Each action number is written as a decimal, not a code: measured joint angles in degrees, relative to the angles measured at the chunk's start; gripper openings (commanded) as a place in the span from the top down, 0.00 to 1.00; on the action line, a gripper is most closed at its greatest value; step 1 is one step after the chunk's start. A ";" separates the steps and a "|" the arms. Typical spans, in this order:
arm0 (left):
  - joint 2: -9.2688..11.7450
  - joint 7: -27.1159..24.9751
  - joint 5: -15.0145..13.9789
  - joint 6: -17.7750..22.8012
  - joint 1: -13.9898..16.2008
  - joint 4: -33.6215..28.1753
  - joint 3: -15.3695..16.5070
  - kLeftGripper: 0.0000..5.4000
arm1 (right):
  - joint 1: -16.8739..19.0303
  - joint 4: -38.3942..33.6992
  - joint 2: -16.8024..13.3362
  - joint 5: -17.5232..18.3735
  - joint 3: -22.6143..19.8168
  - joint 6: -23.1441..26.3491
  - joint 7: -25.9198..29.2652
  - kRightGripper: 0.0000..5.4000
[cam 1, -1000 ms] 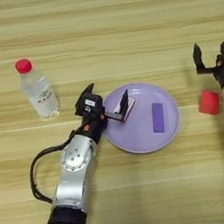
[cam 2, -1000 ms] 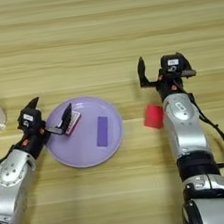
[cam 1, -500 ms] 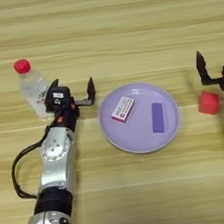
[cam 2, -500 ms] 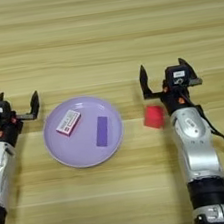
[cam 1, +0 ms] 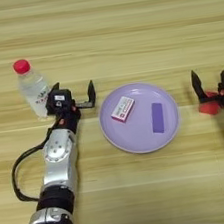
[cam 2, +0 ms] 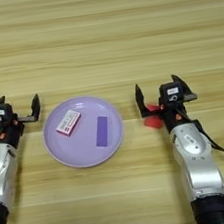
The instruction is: Move the objects on the table
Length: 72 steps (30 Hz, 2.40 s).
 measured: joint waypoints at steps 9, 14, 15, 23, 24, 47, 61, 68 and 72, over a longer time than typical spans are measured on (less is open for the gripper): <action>0.02 -0.01 0.00 -0.33 -0.29 0.95 0.02 0.00 | 1.61 0.27 -0.04 -0.83 0.75 1.49 0.26 0.00; 0.01 -0.01 0.00 -0.74 -0.36 1.06 0.04 0.00 | 1.67 3.15 0.05 -1.06 0.91 1.79 0.23 0.00; 0.01 0.00 0.00 -0.76 -0.38 1.09 0.04 0.00 | 1.62 4.01 0.07 -1.05 0.87 1.79 0.14 0.00; 0.02 0.50 0.24 -1.42 -1.35 3.98 0.10 0.00 | 0.85 9.22 1.78 -0.87 1.50 0.42 0.44 0.14; 0.00 0.62 0.26 -1.52 -1.46 4.38 0.10 0.00 | 0.68 9.49 2.06 -0.84 1.86 0.13 0.68 0.16; -0.04 1.01 0.27 -3.32 -2.19 6.69 0.11 0.00 | 0.62 9.65 3.14 0.85 2.67 -0.33 3.35 0.57; 0.02 0.89 0.25 -3.56 -2.26 7.43 0.14 0.00 | -0.15 -2.49 3.09 0.50 3.51 1.38 3.13 0.57; 0.06 0.62 0.23 -3.60 -2.34 7.86 0.21 0.00 | -0.73 -4.98 5.20 0.38 7.76 2.57 3.51 0.57; 0.08 0.46 0.22 -3.61 -2.40 8.10 0.24 0.00 | -3.18 -4.54 6.96 0.48 11.32 3.82 5.79 0.57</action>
